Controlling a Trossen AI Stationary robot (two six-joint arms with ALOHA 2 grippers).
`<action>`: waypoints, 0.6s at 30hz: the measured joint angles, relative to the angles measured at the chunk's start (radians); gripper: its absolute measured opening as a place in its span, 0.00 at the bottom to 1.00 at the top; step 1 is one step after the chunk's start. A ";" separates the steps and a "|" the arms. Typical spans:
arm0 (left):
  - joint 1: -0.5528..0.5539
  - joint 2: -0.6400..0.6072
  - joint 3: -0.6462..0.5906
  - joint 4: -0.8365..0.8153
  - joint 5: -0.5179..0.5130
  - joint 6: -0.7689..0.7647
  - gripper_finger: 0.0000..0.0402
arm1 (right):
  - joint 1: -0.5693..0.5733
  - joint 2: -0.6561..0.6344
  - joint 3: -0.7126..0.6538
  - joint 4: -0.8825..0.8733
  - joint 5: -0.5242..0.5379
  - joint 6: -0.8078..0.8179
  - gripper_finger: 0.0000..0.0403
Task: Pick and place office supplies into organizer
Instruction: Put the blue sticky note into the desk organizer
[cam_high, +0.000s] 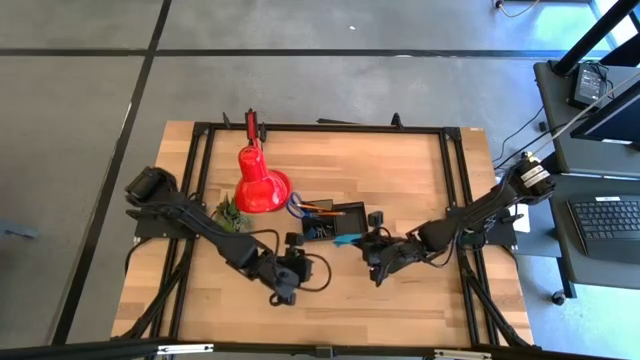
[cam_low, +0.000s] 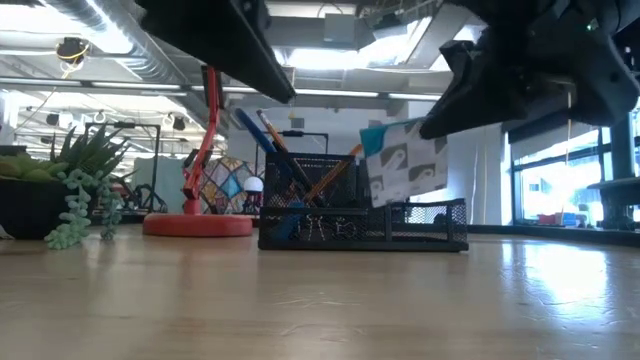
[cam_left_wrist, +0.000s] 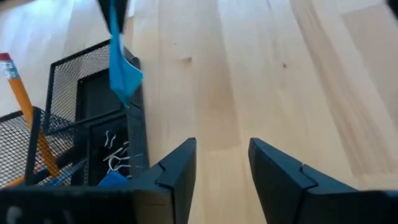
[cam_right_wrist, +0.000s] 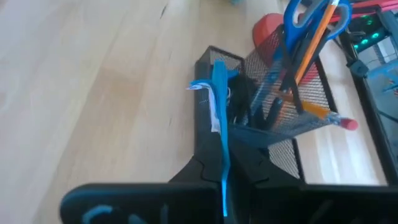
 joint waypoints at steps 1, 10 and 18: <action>-0.009 -0.006 0.000 -0.008 -0.001 0.000 0.35 | 0.000 -0.011 0.000 -0.013 0.001 -0.006 0.02; -0.051 -0.013 0.000 -0.051 -0.092 0.000 0.33 | 0.002 -0.191 0.000 -0.123 -0.013 -0.019 0.02; -0.052 -0.013 0.000 -0.058 -0.105 -0.002 0.32 | -0.075 -0.193 -0.131 0.053 -0.065 -0.161 0.02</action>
